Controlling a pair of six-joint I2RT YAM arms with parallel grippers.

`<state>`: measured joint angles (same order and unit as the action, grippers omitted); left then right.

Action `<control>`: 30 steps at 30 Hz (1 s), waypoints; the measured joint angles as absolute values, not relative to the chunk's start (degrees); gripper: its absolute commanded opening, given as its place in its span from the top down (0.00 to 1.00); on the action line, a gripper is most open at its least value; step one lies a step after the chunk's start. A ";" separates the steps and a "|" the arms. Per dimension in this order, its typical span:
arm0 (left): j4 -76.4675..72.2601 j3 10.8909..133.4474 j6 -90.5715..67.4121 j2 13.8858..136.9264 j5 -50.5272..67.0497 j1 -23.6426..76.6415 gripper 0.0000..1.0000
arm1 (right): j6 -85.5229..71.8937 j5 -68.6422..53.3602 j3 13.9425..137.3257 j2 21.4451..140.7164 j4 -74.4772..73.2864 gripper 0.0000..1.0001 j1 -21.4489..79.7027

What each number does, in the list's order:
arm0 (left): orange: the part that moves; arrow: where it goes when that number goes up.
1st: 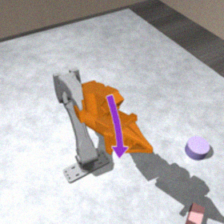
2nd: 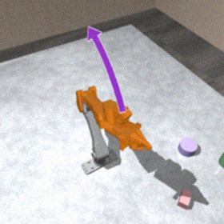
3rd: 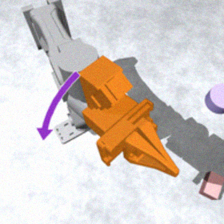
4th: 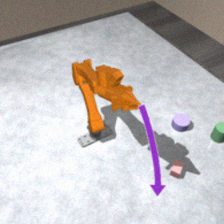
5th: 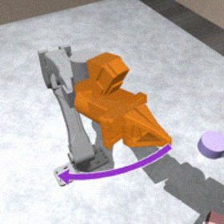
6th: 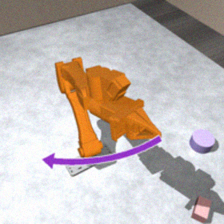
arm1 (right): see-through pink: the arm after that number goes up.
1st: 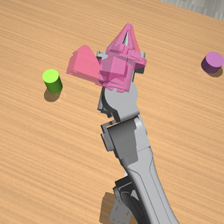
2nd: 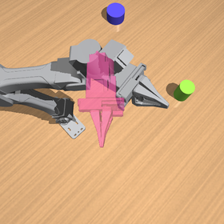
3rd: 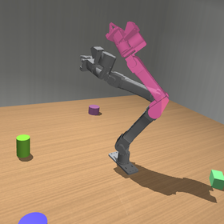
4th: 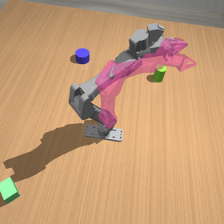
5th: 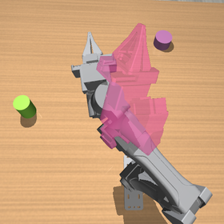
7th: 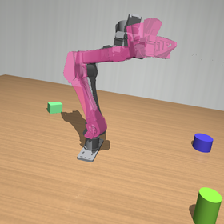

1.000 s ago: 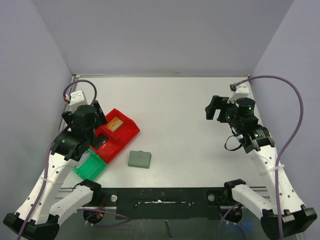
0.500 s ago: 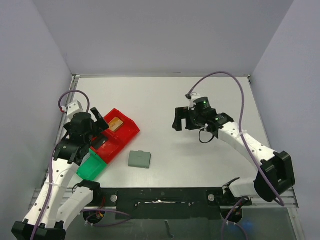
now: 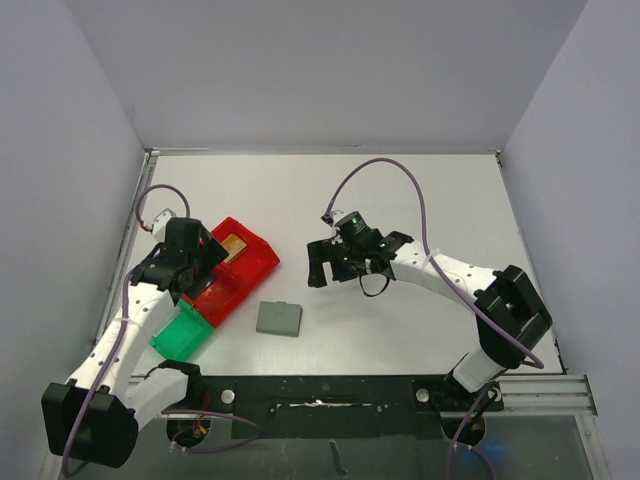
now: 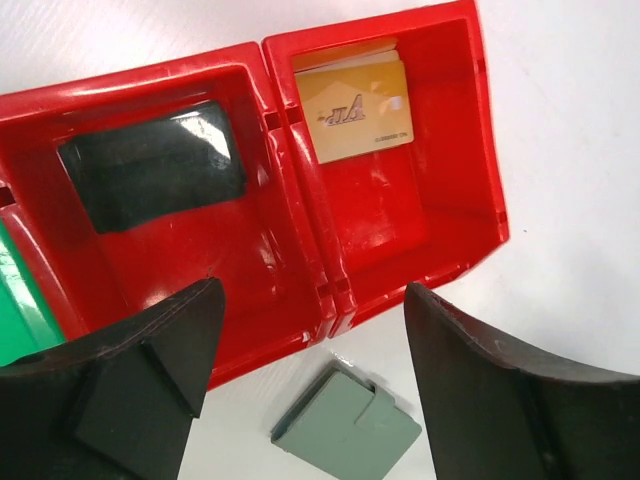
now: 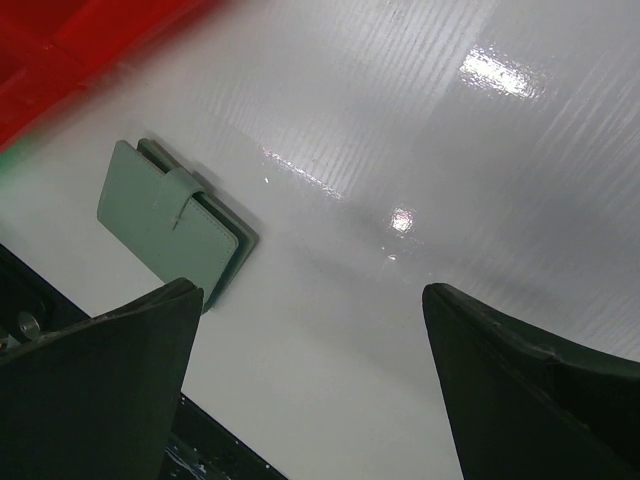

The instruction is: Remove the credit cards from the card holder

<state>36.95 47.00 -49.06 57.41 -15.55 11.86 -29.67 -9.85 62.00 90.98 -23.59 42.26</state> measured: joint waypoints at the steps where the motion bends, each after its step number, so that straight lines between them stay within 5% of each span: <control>1: 36.62 46.78 -49.65 58.70 -15.57 11.84 0.30 | -29.91 -9.76 62.15 90.98 -23.59 0.02 42.46; 30: 27.77 46.57 -47.29 77.10 -12.78 10.83 0.61 | -33.93 1.87 63.02 83.15 -32.51 0.06 42.85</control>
